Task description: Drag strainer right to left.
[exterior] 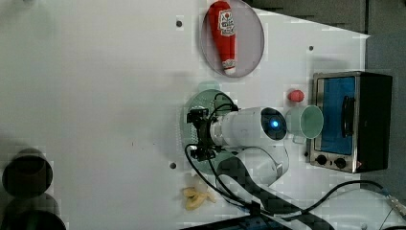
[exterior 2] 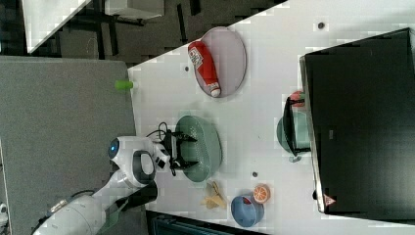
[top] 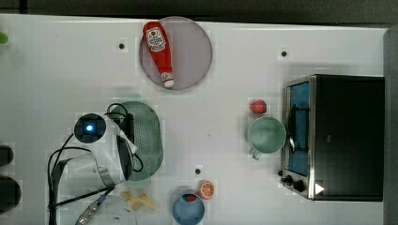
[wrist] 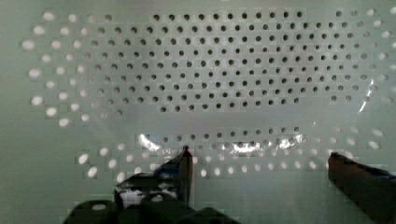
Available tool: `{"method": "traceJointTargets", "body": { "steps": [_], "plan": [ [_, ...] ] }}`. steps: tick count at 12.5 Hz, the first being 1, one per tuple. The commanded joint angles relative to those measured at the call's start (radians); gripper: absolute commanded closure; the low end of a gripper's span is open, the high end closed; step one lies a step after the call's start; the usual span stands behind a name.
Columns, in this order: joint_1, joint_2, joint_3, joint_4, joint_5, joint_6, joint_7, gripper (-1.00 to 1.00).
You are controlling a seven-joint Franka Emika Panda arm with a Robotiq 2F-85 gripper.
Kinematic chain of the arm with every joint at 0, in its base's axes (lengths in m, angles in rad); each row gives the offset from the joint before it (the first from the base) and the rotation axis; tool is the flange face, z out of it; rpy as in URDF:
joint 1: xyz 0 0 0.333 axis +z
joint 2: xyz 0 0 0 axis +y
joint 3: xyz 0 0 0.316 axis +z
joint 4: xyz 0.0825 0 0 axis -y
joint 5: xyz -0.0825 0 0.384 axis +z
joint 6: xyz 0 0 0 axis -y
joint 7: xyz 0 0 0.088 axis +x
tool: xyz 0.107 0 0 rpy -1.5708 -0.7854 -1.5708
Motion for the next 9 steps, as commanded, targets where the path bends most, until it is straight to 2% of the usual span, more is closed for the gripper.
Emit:
{"method": "traceJointTargets", "body": {
  "steps": [1, 9],
  "plan": [
    [0.026, 0.014, 0.016, 0.064, 0.012, 0.009, 0.116, -1.00],
    [0.113, 0.066, 0.016, 0.146, 0.097, 0.008, 0.119, -1.00]
  ]
}}
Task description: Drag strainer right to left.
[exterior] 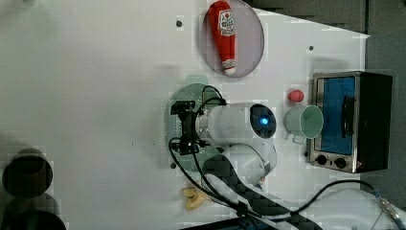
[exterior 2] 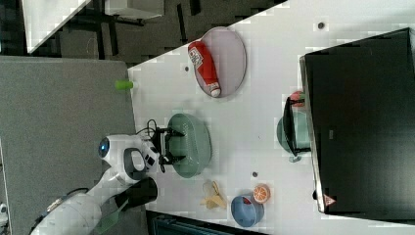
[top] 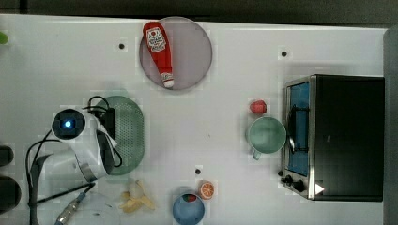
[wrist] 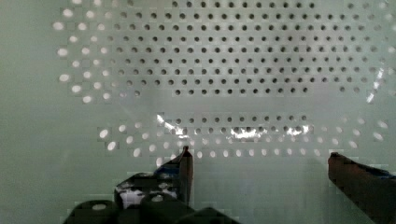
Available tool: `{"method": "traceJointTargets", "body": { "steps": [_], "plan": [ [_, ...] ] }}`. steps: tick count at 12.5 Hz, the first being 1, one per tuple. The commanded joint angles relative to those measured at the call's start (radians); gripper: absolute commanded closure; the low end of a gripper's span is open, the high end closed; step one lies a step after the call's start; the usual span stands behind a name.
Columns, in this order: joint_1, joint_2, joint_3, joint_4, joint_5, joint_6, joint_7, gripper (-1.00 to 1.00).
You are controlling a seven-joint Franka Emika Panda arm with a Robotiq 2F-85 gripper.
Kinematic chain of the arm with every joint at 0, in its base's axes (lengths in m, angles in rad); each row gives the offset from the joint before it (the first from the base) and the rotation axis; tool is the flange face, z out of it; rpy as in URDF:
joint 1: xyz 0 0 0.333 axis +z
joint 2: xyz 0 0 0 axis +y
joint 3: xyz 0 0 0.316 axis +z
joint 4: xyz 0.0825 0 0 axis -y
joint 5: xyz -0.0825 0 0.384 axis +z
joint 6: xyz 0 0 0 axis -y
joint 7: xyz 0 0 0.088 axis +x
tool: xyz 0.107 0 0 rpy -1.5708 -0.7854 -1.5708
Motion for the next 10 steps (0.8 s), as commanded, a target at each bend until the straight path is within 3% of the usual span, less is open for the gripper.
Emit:
{"method": "traceJointTargets", "body": {
  "steps": [1, 10],
  "plan": [
    [0.057, 0.012, 0.015, 0.032, 0.048, -0.011, 0.037, -1.00],
    [0.134, 0.104, 0.015, 0.173, 0.074, -0.011, 0.108, -1.00]
  ]
}}
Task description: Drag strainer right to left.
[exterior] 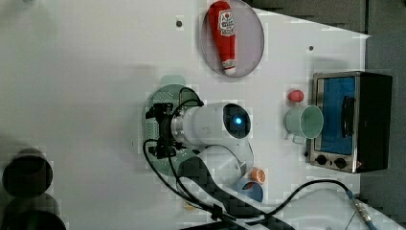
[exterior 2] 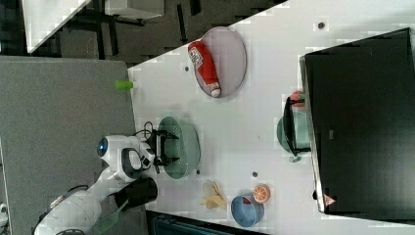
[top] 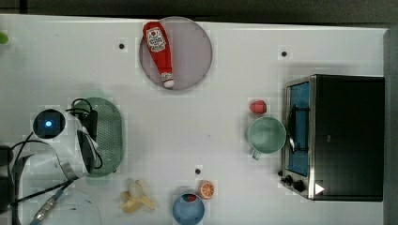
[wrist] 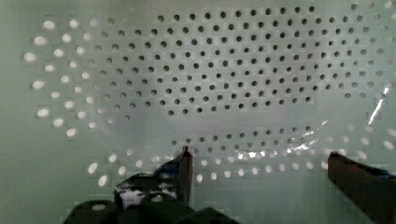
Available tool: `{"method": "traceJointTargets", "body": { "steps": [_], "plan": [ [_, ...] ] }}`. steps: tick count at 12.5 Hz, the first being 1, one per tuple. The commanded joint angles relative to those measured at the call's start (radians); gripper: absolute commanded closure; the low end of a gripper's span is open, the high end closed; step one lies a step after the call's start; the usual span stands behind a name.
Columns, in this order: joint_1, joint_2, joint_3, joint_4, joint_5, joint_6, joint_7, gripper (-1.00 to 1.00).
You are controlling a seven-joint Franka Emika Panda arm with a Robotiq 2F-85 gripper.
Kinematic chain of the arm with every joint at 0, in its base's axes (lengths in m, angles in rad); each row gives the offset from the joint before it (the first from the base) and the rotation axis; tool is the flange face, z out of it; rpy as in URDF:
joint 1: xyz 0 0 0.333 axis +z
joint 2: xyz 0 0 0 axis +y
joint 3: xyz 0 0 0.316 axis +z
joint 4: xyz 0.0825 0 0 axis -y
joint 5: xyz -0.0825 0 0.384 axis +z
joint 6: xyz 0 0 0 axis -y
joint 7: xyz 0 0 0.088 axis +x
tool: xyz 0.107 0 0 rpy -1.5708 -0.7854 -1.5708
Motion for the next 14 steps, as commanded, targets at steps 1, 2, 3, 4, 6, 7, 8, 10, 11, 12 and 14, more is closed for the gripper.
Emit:
{"method": "traceJointTargets", "body": {
  "steps": [1, 2, 3, 4, 6, 7, 8, 10, 11, 12, 14],
  "plan": [
    [0.042, 0.016, 0.025, 0.060, 0.020, 0.017, 0.060, -1.00],
    [0.044, 0.016, 0.024, 0.064, 0.018, 0.016, 0.060, -1.00],
    [0.044, 0.007, 0.020, 0.064, 0.011, 0.016, 0.052, -1.00],
    [0.044, -0.014, 0.013, 0.060, 0.009, -0.012, 0.027, -1.00],
    [0.042, -0.099, -0.022, 0.048, -0.032, -0.113, -0.109, -1.00],
    [0.041, -0.157, -0.052, 0.046, -0.067, -0.166, -0.197, -1.00],
    [0.040, -0.220, -0.091, 0.047, -0.094, -0.220, -0.286, -1.00],
    [0.033, -0.350, -0.192, 0.052, -0.132, -0.322, -0.468, -1.00],
    [0.030, -0.413, -0.253, 0.056, -0.146, -0.366, -0.565, -1.00],
    [0.024, -0.472, -0.317, 0.061, -0.157, -0.412, -0.661, -1.00],
    [0.013, -0.577, -0.446, 0.082, -0.181, -0.503, -0.860, -1.00]
  ]
}}
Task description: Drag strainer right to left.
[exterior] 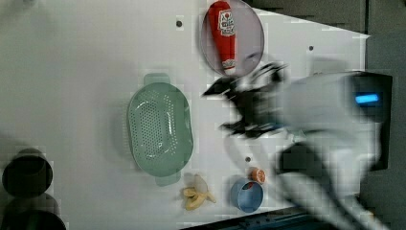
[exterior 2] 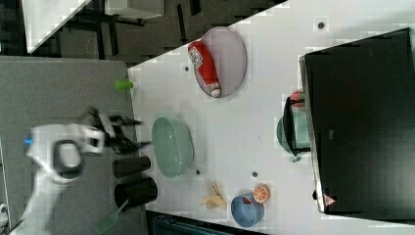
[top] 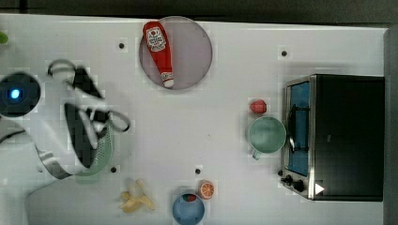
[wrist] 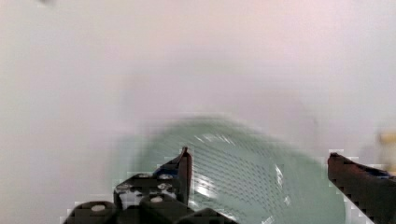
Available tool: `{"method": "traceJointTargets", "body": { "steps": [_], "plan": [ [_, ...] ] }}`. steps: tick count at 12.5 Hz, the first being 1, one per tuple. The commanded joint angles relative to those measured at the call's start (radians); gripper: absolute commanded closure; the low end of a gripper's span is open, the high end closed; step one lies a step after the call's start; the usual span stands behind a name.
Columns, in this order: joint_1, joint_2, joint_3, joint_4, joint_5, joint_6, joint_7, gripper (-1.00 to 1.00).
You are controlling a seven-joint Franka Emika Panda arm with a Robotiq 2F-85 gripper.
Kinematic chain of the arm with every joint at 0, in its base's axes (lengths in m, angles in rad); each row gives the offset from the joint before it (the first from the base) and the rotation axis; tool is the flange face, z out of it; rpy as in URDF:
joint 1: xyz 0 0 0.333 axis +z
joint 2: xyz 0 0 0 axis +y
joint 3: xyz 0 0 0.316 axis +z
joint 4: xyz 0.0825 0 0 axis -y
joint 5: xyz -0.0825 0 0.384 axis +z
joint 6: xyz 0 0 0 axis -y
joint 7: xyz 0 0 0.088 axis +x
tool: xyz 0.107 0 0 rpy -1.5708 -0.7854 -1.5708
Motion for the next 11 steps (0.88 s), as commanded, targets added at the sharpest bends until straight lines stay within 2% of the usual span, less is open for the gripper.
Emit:
{"method": "traceJointTargets", "body": {
  "steps": [1, 4, 6, 8, 11],
  "plan": [
    [-0.067, -0.181, -0.212, 0.058, -0.041, -0.112, -0.400, -1.00],
    [-0.086, -0.285, -0.390, 0.098, -0.132, -0.315, -0.687, -1.00],
    [-0.089, -0.341, -0.464, 0.102, -0.160, -0.392, -0.821, -1.00],
    [-0.090, -0.374, -0.497, 0.104, -0.183, -0.398, -0.812, -1.00],
    [-0.090, -0.383, -0.480, 0.104, -0.256, -0.405, -0.728, -1.00]
  ]
}}
